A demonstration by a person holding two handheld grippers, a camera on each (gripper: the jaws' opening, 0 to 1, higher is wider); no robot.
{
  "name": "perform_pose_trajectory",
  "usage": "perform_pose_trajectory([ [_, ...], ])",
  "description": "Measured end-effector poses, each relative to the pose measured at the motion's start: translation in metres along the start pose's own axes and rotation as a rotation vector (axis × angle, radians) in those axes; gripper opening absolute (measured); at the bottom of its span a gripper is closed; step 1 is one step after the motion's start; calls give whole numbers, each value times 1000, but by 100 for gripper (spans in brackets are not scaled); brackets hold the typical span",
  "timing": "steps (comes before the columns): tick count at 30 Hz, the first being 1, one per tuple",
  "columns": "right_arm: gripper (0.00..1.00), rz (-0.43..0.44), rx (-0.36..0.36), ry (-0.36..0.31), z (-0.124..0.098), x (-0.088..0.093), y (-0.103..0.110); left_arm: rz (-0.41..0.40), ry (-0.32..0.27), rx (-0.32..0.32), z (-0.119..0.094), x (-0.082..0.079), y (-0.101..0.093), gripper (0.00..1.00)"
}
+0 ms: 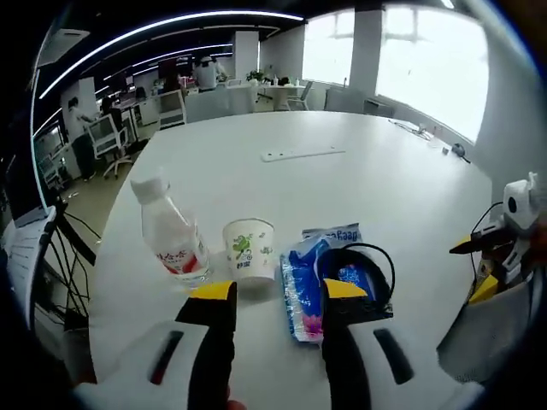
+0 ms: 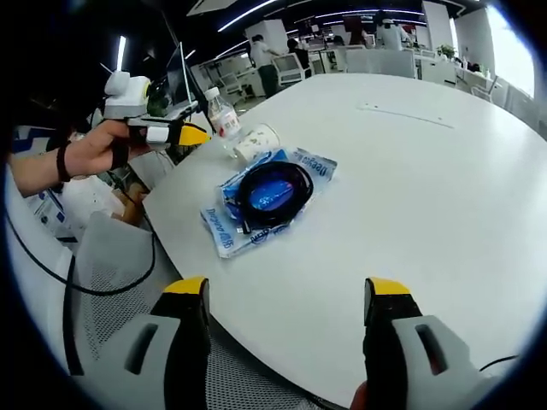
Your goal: Arrange the tabletop items into an orderly group along one side of the table until the central work area is clear of visible clutter.
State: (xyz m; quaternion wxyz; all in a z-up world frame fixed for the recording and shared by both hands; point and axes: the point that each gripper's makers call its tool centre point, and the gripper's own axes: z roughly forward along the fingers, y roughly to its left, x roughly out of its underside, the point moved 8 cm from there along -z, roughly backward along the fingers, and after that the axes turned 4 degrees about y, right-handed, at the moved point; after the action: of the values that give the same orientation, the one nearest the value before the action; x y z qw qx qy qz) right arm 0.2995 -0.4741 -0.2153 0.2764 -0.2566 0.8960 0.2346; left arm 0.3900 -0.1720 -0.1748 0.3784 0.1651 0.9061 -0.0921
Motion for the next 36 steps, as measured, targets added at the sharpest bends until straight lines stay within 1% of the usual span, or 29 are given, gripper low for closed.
perform_pose_trajectory([
  [11,73,15,7,3,-3,5,-4,33,24,-1,13,-1,-3,38],
  [20,73,30,14,5,-6,8,-6,45,31,-12,18,-3,-2,38],
  [27,73,40,18,2,-7,10,-7,28,37,-23,24,-1,1,38],
  [36,73,34,16,17,-6,10,-5,6,38,-41,33,0,9,38],
])
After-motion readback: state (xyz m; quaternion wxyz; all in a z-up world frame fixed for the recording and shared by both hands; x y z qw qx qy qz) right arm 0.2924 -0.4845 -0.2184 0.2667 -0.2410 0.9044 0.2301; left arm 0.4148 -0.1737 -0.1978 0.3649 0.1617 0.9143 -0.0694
